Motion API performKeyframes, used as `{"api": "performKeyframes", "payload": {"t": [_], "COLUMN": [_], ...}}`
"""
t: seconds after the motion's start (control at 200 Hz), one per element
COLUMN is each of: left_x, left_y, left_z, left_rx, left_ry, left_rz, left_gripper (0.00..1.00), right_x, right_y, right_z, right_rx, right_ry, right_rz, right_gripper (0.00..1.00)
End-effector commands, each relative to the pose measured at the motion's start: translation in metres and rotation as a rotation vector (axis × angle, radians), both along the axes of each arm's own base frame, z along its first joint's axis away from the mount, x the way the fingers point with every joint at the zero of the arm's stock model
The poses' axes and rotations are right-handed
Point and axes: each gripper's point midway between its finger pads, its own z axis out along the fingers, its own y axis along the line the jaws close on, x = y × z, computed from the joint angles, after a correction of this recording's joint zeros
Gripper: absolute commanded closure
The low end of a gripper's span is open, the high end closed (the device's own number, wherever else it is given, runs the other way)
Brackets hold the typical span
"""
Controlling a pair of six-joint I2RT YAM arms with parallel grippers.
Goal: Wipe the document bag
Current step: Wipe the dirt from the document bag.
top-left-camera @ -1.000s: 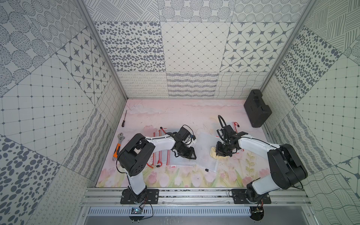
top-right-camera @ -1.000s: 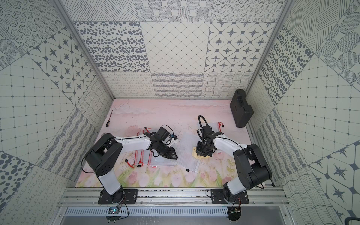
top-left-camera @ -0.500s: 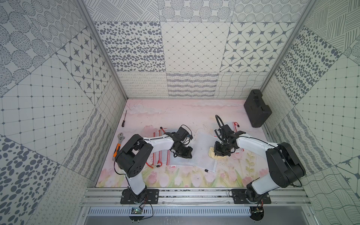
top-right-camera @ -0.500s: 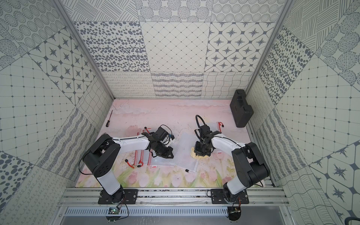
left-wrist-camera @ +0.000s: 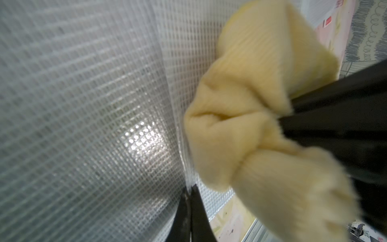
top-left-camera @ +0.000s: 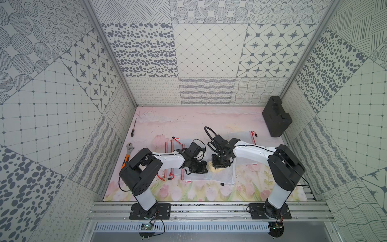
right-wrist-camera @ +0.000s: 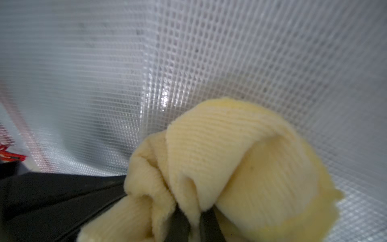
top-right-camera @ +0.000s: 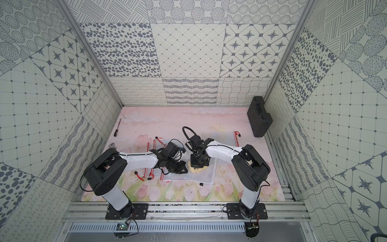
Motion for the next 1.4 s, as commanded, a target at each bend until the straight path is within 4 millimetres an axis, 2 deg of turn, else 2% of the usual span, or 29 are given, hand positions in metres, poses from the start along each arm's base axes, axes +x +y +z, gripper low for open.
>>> {"api": "performKeyframes", "payload": {"t": [0.0,0.14,0.315,0.48,0.565,0.65,0.735,0.8,1.061,1.136,1.266,1.331,1.396], "left_x": [0.003,-0.003,-0.007,-0.008,-0.008,-0.008,-0.007,-0.007,-0.008,-0.008,-0.005,-0.005,-0.006], "left_y": [0.018,0.023,0.018,0.015,0.016,0.016,0.017,0.017,0.017,0.016,0.011,0.010,0.011], "left_z": [-0.025,-0.035,-0.051,-0.053,-0.053,-0.054,-0.055,-0.057,-0.063,-0.066,-0.068,-0.069,-0.068], "left_rx": [0.107,0.108,0.097,0.088,0.088,0.089,0.094,0.101,0.115,0.115,0.115,0.115,0.113], "left_ry": [-0.013,0.005,0.042,0.044,0.041,0.043,0.043,0.046,0.074,0.086,0.106,0.108,0.108], "left_rz": [0.138,0.153,0.141,0.125,0.128,0.129,0.133,0.132,0.116,0.108,0.092,0.091,0.092], "left_gripper": [1.00,1.00,1.00,1.00,1.00,1.00,1.00,1.00,1.00,1.00,1.00,1.00,1.00], "right_x": [0.014,0.042,0.103,0.158,0.180,0.192,0.190,0.179,0.097,0.079,0.050,0.044,0.047], "right_y": [0.017,0.009,-0.008,-0.003,-0.018,-0.039,-0.052,-0.058,-0.094,-0.081,-0.037,-0.016,-0.004], "right_z": [-0.005,-0.011,-0.006,0.005,-0.002,-0.003,0.009,0.018,0.019,0.031,0.042,0.040,0.032], "right_rx": [0.032,-0.022,-0.050,-0.085,-0.155,-0.188,-0.196,-0.198,-0.204,-0.169,-0.108,-0.064,-0.046], "right_ry": [-0.003,-0.024,-0.067,-0.129,-0.119,-0.116,-0.140,-0.149,-0.101,-0.132,-0.130,-0.120,-0.110], "right_rz": [-0.021,-0.051,-0.110,-0.074,-0.081,-0.107,-0.122,-0.117,-0.167,-0.153,-0.085,-0.071,-0.082], "right_gripper": [1.00,1.00,1.00,1.00,1.00,1.00,1.00,1.00,1.00,1.00,1.00,1.00,1.00]}}
